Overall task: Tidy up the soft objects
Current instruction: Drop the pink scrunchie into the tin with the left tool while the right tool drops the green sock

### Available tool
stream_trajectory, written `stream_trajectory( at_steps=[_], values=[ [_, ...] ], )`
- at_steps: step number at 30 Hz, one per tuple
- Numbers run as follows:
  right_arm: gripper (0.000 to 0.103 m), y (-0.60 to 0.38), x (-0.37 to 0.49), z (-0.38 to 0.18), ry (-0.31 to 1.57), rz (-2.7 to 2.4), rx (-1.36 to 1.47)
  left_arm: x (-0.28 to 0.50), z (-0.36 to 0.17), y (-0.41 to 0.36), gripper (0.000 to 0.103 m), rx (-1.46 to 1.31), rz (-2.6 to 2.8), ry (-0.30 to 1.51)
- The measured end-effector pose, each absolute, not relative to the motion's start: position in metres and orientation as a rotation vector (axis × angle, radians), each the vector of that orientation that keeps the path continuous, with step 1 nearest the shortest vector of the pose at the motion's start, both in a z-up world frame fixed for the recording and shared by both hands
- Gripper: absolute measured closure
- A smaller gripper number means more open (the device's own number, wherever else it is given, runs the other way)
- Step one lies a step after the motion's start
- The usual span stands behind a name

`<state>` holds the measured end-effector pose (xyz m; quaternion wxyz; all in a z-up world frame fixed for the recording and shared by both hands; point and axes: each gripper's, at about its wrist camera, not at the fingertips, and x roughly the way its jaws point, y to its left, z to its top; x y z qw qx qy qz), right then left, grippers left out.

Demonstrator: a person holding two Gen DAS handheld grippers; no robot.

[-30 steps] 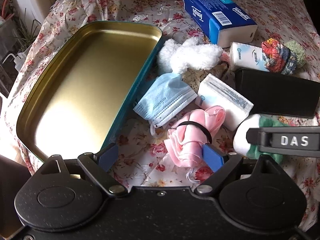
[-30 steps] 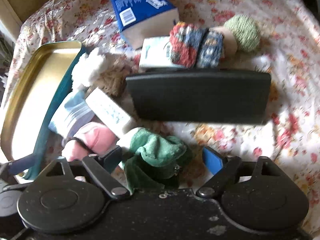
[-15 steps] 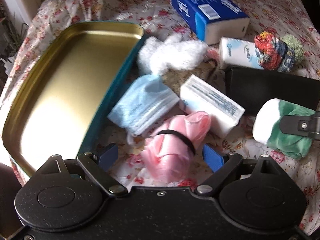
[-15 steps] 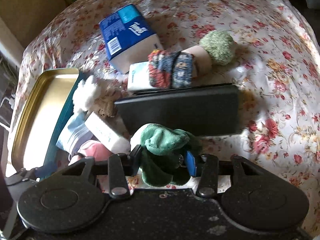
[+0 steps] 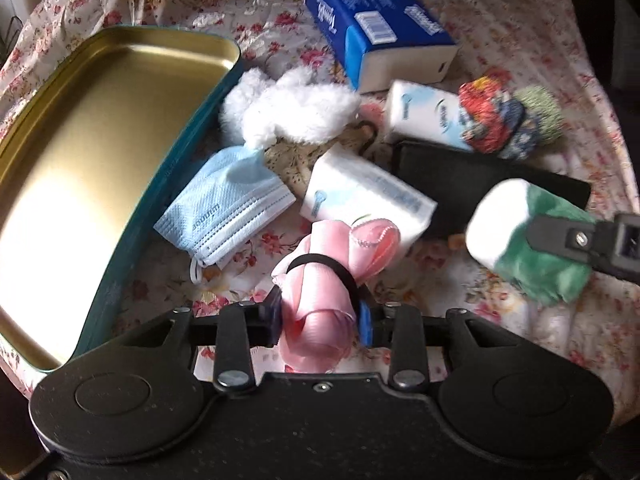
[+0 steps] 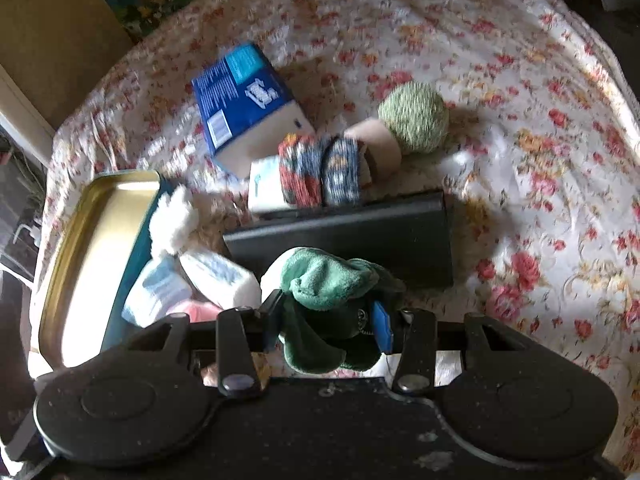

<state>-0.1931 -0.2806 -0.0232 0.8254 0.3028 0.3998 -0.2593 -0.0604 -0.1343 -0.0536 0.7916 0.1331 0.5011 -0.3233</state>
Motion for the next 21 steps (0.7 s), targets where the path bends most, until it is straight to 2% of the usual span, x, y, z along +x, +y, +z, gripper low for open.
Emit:
stream_trajectory(
  at_steps=[9, 21],
  values=[
    [0.059, -0.271, -0.192, -0.012, 0.775, -0.526, 0.606, -0.056, -0.012, -0.108, 0.067, 0.215, -0.686, 0.965],
    [0.059, -0.258, -0.183, -0.009, 0.731, -0.507, 0.520, -0.014, 0.013, -0.052, 0.067, 0.164, -0.479, 0.961]
  ],
)
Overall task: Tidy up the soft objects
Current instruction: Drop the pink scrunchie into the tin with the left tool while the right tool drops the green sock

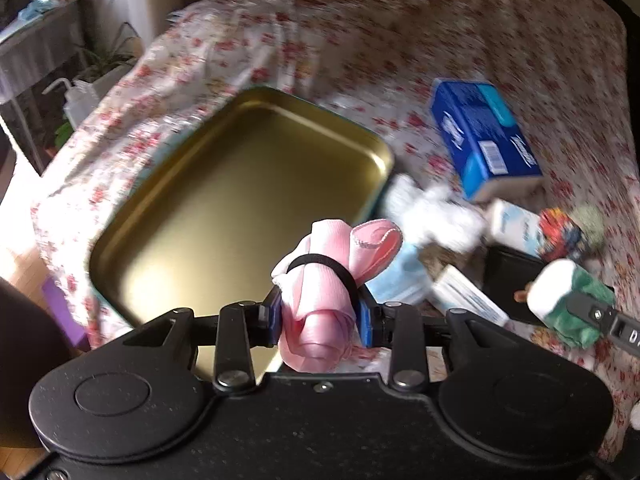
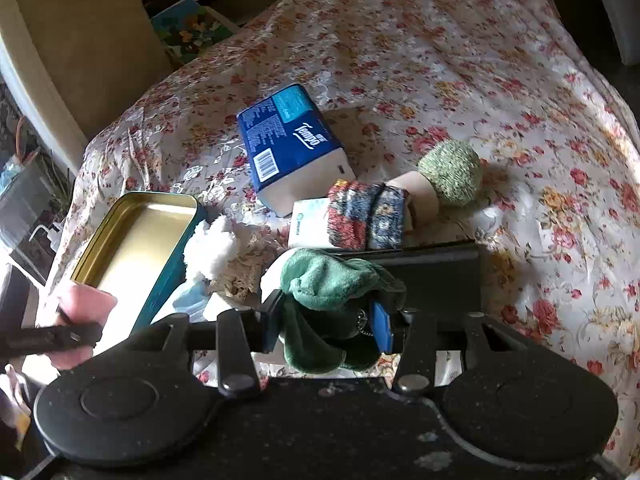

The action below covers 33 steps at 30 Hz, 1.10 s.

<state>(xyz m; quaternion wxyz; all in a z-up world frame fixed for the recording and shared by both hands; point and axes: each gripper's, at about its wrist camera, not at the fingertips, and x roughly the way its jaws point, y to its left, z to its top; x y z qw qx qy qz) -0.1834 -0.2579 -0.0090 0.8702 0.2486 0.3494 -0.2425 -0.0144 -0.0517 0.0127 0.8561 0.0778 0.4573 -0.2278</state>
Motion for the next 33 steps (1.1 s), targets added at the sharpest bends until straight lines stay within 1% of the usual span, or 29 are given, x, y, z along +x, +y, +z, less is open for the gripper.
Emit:
stream_trajectory(
  at_steps=[5, 9, 15, 19, 25, 28, 33],
  values=[
    [0.059, -0.247, -0.176, -0.010, 0.732, -0.493, 0.466, -0.002, 0.032, -0.035, 0.067, 0.217, -0.415, 0.887],
    [0.059, -0.237, -0.169, -0.011, 0.738, -0.475, 0.416, 0.011, 0.037, -0.025, 0.067, 0.208, -0.383, 0.853],
    [0.059, -0.217, -0.160, -0.012, 0.767, -0.455, 0.343, 0.035, 0.021, -0.016, 0.067, 0.184, -0.359, 0.923],
    [0.059, -0.200, -0.148, -0.008, 0.791, -0.420, 0.354, 0.043, 0.014, -0.011, 0.067, 0.202, -0.327, 0.934],
    [0.058, -0.173, -0.111, 0.003, 0.814, -0.373, 0.337, 0.046, 0.015, 0.001, 0.067, 0.173, -0.310, 0.950],
    [0.057, -0.163, -0.099, -0.001, 0.845, -0.386, 0.302, 0.045, 0.018, 0.003, 0.067, 0.170, -0.317, 0.943],
    [0.061, -0.163, -0.107, -0.008, 0.868, -0.414, 0.319, 0.045, 0.018, 0.001, 0.067, 0.158, -0.338, 0.956]
  ],
)
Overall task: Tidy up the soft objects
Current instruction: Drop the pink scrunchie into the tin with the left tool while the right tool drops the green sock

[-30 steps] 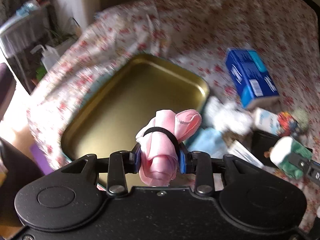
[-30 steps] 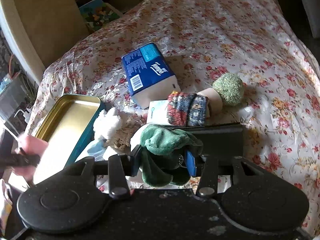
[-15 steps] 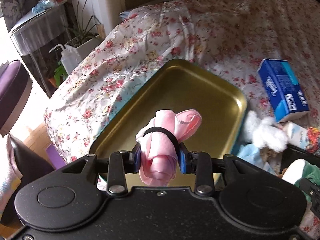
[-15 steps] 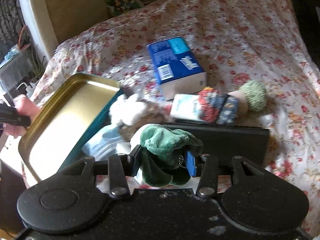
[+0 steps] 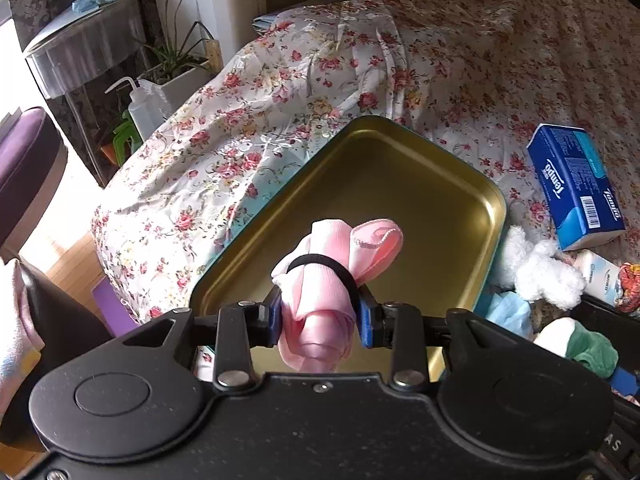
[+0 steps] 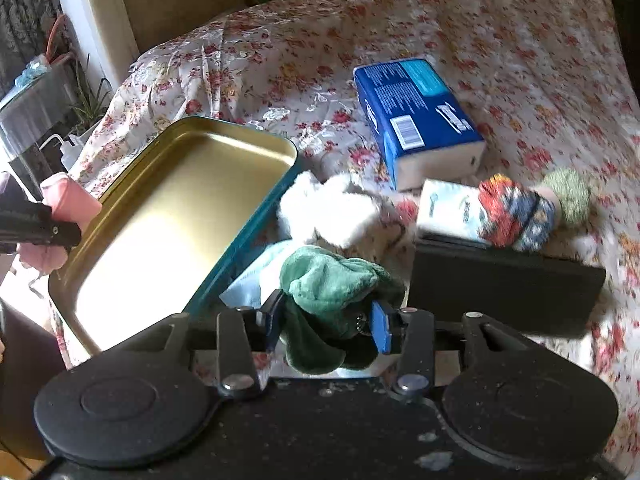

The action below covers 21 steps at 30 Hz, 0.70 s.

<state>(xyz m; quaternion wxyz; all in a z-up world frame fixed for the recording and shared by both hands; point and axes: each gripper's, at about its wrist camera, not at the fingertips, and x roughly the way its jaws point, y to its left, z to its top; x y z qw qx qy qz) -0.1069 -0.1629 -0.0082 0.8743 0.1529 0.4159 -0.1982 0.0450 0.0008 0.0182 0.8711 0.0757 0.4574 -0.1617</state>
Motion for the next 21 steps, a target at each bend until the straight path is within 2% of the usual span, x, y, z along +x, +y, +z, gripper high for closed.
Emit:
stream_trajectory(
  at_steps=[7, 13, 21],
  values=[
    [0.061, -0.160, -0.107, 0.025, 0.800, -0.405, 0.321, 0.046, 0.019, -0.003, 0.067, 0.140, -0.340, 0.968],
    [0.061, -0.148, -0.063, 0.060, 0.756, -0.354, 0.308, 0.051, 0.016, 0.003, 0.067, 0.112, -0.311, 0.998],
    [0.061, -0.131, -0.001, 0.074, 0.793, -0.284, 0.318, 0.061, 0.016, 0.016, 0.063, 0.083, -0.245, 1.005]
  ],
)
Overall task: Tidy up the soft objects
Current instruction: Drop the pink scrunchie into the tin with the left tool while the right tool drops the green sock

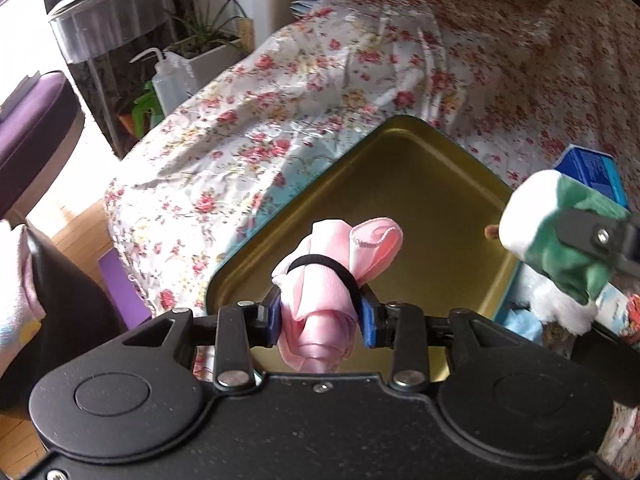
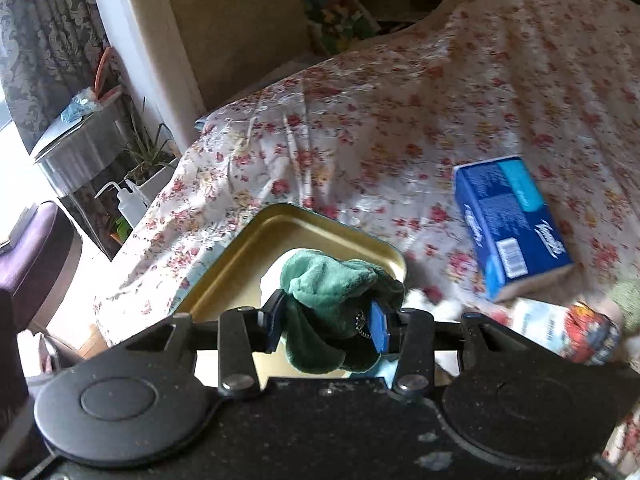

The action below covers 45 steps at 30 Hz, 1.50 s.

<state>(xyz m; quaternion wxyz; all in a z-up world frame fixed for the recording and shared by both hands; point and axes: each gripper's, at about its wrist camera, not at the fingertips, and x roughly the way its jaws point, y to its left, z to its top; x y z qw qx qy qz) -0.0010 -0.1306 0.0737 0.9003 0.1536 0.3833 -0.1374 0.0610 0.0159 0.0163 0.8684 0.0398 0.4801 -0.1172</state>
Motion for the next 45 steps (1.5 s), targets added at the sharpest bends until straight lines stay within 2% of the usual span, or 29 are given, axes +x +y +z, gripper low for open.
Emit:
stream_trajectory(
  at_steps=[3, 5, 7, 10, 11, 12, 45],
  values=[
    [0.061, -0.123, 0.016, 0.075, 0.807, -0.278, 0.305, 0.064, 0.016, 0.019, 0.061, 0.080, -0.225, 1.007],
    [0.061, -0.120, 0.024, 0.073, 0.813, -0.275, 0.303, 0.065, 0.015, 0.019, 0.055, 0.079, -0.217, 1.011],
    [0.060, -0.118, 0.030, 0.074, 0.816, -0.275, 0.307, 0.065, 0.016, 0.020, 0.043, 0.068, -0.218, 1.015],
    [0.052, -0.117, 0.037, 0.073, 0.807, -0.275, 0.310, 0.064, 0.018, 0.020, 0.037, 0.067, -0.215, 1.003],
    [0.042, -0.117, 0.039, 0.072, 0.803, -0.281, 0.310, 0.064, 0.019, 0.020, 0.036, 0.069, -0.214, 0.998],
    [0.041, -0.117, 0.040, 0.072, 0.797, -0.288, 0.308, 0.064, 0.020, 0.020, 0.036, 0.070, -0.212, 0.995],
    [0.041, -0.116, 0.016, 0.051, 0.882, -0.352, 0.257, 0.058, 0.016, 0.021, 0.034, 0.104, -0.219, 1.002]
  ],
)
